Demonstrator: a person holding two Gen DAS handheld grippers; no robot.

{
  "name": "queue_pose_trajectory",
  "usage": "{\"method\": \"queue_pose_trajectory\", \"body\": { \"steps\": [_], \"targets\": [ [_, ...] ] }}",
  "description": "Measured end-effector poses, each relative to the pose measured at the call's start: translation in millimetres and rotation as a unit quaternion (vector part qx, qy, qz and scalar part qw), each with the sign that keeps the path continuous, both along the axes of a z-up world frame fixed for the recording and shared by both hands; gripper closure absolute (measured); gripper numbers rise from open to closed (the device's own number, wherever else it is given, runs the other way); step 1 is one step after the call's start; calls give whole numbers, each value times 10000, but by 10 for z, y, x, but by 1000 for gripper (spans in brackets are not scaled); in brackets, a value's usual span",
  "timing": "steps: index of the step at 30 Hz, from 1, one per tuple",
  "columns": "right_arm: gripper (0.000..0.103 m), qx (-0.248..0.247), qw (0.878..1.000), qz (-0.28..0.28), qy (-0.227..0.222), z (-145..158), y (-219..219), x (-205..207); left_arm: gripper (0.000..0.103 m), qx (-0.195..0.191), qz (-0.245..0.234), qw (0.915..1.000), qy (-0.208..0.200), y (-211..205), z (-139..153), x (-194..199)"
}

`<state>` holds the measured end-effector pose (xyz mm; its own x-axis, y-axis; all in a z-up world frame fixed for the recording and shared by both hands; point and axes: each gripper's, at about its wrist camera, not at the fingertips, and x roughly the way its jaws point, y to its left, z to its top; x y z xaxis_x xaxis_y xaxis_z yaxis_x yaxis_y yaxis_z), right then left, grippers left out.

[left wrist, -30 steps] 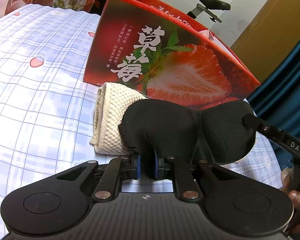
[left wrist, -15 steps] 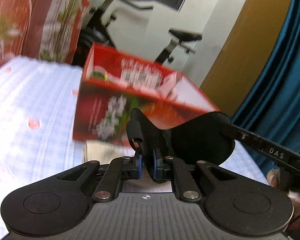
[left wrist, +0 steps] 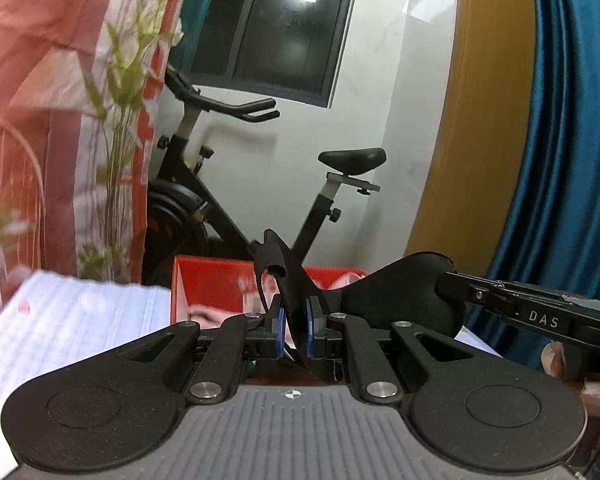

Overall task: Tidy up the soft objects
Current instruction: 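Lower the black strap into the red box and open both grippers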

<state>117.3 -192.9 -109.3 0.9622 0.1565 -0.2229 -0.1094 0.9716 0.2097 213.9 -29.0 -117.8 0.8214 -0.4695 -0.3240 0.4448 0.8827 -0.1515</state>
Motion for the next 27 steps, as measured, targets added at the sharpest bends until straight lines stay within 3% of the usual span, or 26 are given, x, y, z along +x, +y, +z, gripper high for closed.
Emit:
{"method": "queue_pose_trajectory", "body": {
  "steps": [3,5,9,14,19,23,24,26,27],
  "targets": [
    [93,-15,9999,-77,84,39,-31,239,92,49,-26,9998,213,-62,22,243],
    [93,47,9995,-122,271,20,-79,409,92,-28,-126,9977,664,-102,-27,459],
    [93,76,9963,-122,849,-156,-126,675,92,-187,-231,9854,1677,-173,-244,781],
    [93,265,9881,-182,1505,-456,-127,866,92,-31,-303,9748,2211,-330,-487,1035],
    [93,487,9815,-286,1831,-648,-160,936,92,150,-361,9710,2358,-417,-607,1084],
    [87,476,9808,-420,1845,-691,-198,936,90,245,-348,9747,2194,-372,-569,1044],
    [84,407,9820,-482,1781,-690,-199,917,83,310,-315,9759,2136,-359,-549,1032],
    [80,246,9841,-580,1659,-665,-208,873,36,424,-195,9793,1969,-311,-486,996],
    [80,168,9851,-626,1594,-642,-214,857,29,454,-113,9820,1832,-275,-436,960]
  ]
}}
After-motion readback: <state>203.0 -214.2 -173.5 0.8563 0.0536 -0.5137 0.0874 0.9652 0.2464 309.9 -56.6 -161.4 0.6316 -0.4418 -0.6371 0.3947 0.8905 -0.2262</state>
